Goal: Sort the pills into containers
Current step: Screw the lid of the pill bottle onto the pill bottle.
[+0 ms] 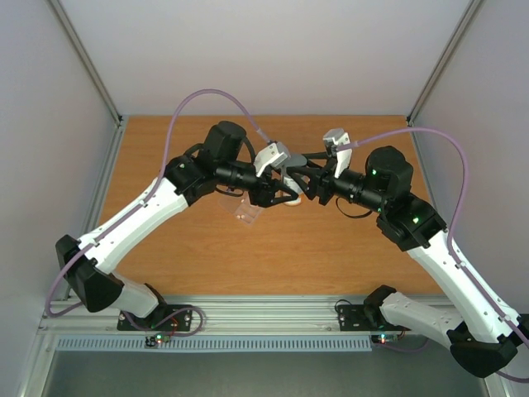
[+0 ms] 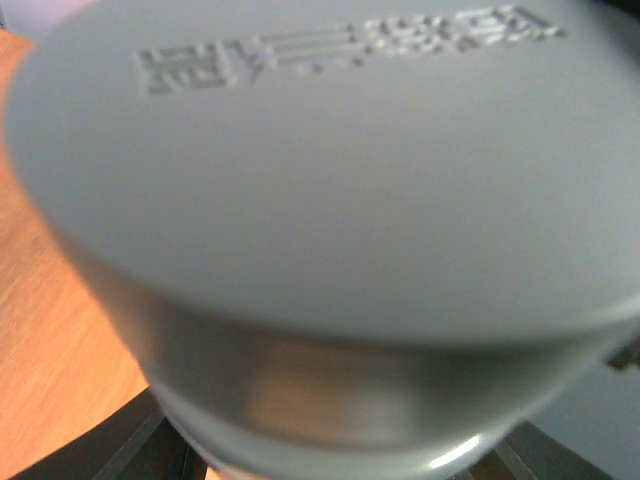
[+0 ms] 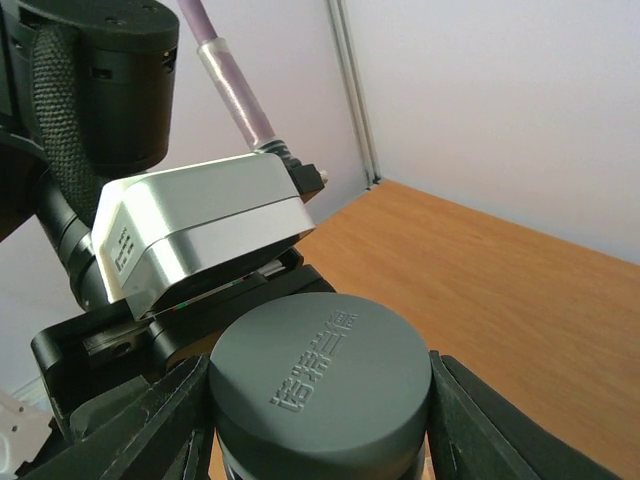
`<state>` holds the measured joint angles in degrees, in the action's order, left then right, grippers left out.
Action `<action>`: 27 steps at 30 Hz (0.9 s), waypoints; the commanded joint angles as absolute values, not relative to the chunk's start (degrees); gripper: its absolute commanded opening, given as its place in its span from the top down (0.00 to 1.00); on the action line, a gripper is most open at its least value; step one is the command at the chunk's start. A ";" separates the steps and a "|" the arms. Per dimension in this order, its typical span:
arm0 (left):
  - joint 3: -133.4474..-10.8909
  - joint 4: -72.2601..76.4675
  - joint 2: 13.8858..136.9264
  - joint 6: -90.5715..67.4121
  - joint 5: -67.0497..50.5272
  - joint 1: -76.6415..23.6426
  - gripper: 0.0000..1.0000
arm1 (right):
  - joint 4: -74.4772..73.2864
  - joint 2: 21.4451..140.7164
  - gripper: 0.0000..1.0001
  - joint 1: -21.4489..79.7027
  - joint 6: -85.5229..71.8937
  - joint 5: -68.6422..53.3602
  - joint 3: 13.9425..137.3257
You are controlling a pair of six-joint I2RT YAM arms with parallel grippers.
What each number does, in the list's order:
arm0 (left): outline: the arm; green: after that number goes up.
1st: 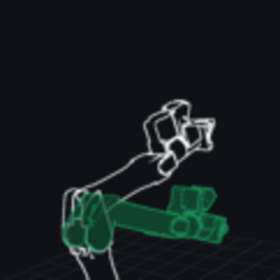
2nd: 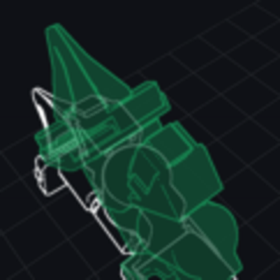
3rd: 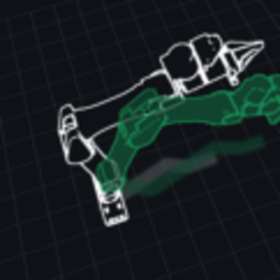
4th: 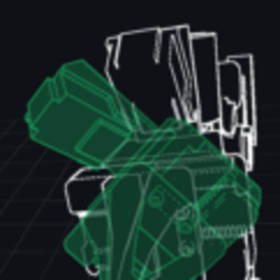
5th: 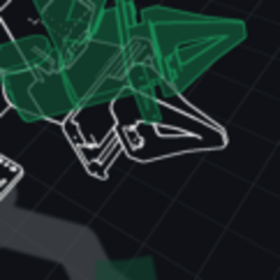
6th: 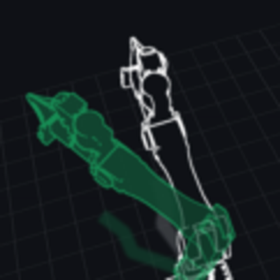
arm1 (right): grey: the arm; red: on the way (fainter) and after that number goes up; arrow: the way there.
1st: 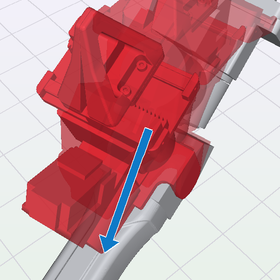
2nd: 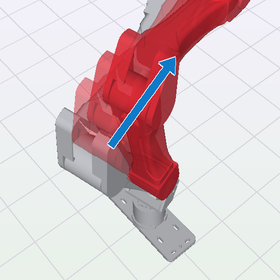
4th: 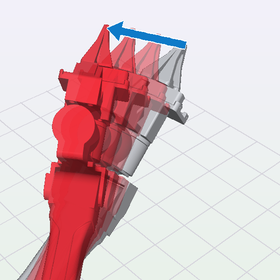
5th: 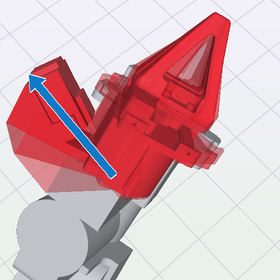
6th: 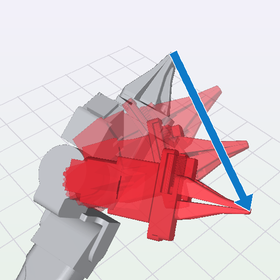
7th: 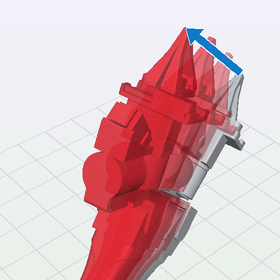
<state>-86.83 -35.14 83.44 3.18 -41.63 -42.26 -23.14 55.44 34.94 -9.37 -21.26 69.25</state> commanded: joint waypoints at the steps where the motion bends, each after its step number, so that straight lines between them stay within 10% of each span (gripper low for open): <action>1: -86.90 -22.36 80.24 0.25 -34.81 -41.20 1.00 | -30.01 54.83 0.85 35.32 -11.45 -20.75 67.62; 27: -96.89 -25.70 86.05 -2.96 -24.66 -43.52 1.00 | -30.21 59.59 0.86 53.18 -11.99 10.30 65.04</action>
